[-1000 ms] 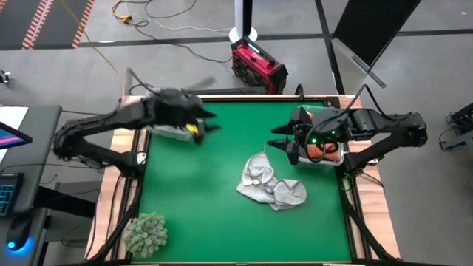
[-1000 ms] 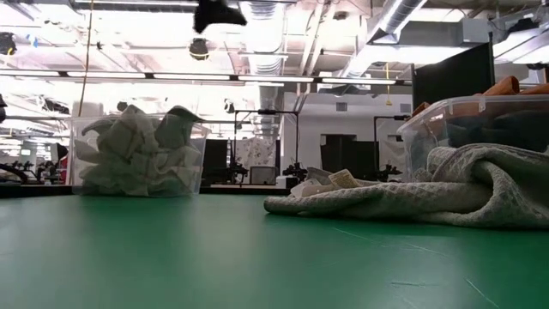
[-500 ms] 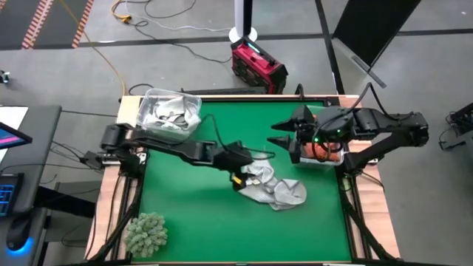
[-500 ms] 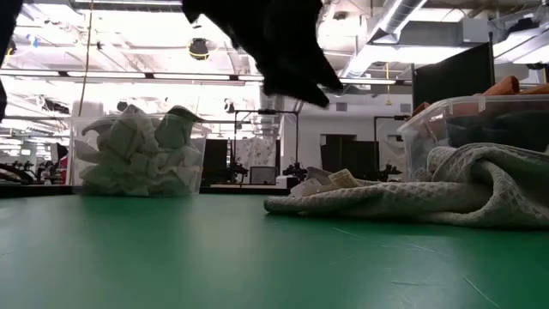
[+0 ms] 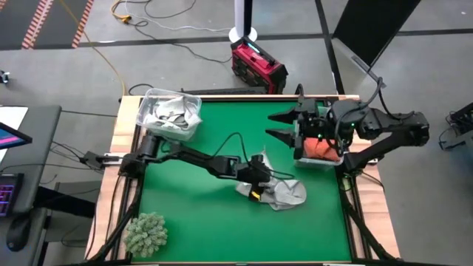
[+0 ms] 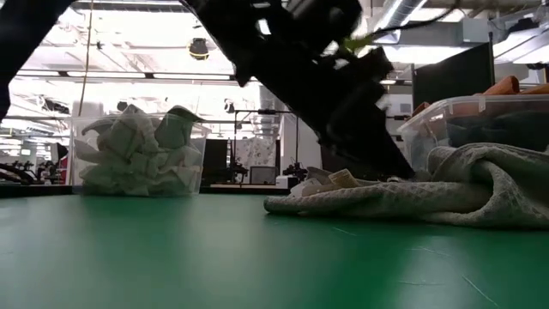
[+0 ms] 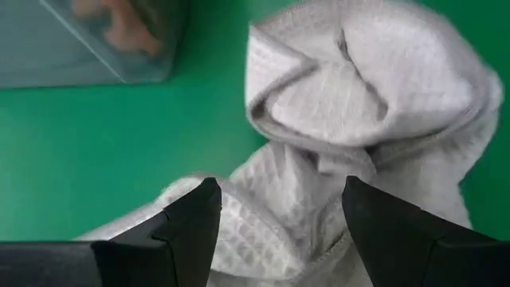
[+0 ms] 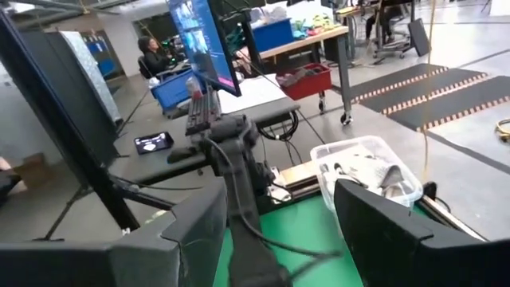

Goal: Sort towels by color in basket
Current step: Put the light gray towel into the left transparent bin

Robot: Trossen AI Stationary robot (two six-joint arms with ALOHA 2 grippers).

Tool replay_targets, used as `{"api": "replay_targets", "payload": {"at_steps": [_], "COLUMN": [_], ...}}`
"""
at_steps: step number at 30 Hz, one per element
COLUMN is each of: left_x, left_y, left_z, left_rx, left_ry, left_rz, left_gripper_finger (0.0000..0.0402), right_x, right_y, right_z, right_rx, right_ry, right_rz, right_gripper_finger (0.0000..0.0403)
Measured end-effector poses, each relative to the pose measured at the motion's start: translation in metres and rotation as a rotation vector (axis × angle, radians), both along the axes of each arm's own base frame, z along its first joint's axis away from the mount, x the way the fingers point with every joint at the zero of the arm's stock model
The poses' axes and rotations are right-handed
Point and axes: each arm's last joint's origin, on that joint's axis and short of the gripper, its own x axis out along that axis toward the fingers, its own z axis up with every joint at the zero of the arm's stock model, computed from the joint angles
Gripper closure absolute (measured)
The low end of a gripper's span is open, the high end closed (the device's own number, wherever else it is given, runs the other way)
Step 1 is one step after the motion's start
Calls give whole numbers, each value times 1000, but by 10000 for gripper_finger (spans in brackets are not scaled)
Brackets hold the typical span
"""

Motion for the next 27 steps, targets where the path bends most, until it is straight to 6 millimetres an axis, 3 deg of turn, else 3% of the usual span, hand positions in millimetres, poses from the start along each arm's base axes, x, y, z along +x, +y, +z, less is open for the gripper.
{"api": "replay_targets", "payload": {"at_steps": [6,13,17,22,27], "left_x": [18,12,3,-10,-19], "left_y": [-2,-2,-1,0,10], "left_z": [-21,-32,-37,-40,-16], "left_rx": [-61,-84,-64,-62,-52], "left_ry": [17,116,232,383,408], "left_rz": [37,78,83,91,131], "left_gripper_finger": [150,160,225,370,394], "right_x": [-1,-2,-3,-5,-8], "right_y": [10,16,17,17,16], "right_z": [0,0,0,1,4], "right_rx": [0,1,-4,-21,-30], "right_ry": [0,-1,-1,-6,-16], "right_rz": [41,71,75,75,73], "right_gripper_finger": [143,143,143,143,143]}}
